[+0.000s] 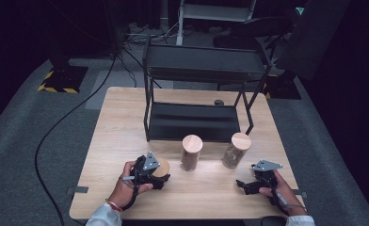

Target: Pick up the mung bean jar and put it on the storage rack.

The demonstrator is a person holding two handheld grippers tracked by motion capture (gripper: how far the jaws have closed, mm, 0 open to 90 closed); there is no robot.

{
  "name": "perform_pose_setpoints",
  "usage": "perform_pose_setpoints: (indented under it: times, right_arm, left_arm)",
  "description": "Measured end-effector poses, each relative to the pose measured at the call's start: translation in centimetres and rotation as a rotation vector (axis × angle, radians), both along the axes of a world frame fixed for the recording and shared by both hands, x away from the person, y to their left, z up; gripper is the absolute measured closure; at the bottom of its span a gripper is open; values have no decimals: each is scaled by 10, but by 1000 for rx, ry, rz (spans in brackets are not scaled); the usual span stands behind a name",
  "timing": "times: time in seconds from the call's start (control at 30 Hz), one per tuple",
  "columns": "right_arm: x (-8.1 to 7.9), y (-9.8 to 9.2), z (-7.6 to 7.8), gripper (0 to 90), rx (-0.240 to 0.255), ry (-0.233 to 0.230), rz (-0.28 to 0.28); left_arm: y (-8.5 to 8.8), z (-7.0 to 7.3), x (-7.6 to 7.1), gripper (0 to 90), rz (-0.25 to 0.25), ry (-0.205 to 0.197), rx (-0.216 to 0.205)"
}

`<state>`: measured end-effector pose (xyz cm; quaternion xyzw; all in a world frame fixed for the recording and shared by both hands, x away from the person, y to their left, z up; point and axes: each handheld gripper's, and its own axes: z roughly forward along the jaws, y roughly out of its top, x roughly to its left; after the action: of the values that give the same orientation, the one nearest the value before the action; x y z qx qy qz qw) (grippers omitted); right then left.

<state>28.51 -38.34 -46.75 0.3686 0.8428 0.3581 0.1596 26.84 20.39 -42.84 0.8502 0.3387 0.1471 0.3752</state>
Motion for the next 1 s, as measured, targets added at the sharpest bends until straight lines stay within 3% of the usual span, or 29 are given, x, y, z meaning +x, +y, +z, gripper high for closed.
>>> perform_pose_setpoints:
  times: [0.27,0.4,0.6,1.0]
  right_arm:
    - [0,0,0,0,0,0,0]
    - [0,0,0,0,0,0,0]
    - [0,0,0,0,0,0,0]
    - [0,0,0,0,0,0,0]
  left_arm:
    - [-2,2,0,248,16,0,7]
    - [1,4,-4,249,31,-20,-10]
    - [2,9,-1,248,79,-26,-17]
    - [-2,14,21,249,165,-22,-43]
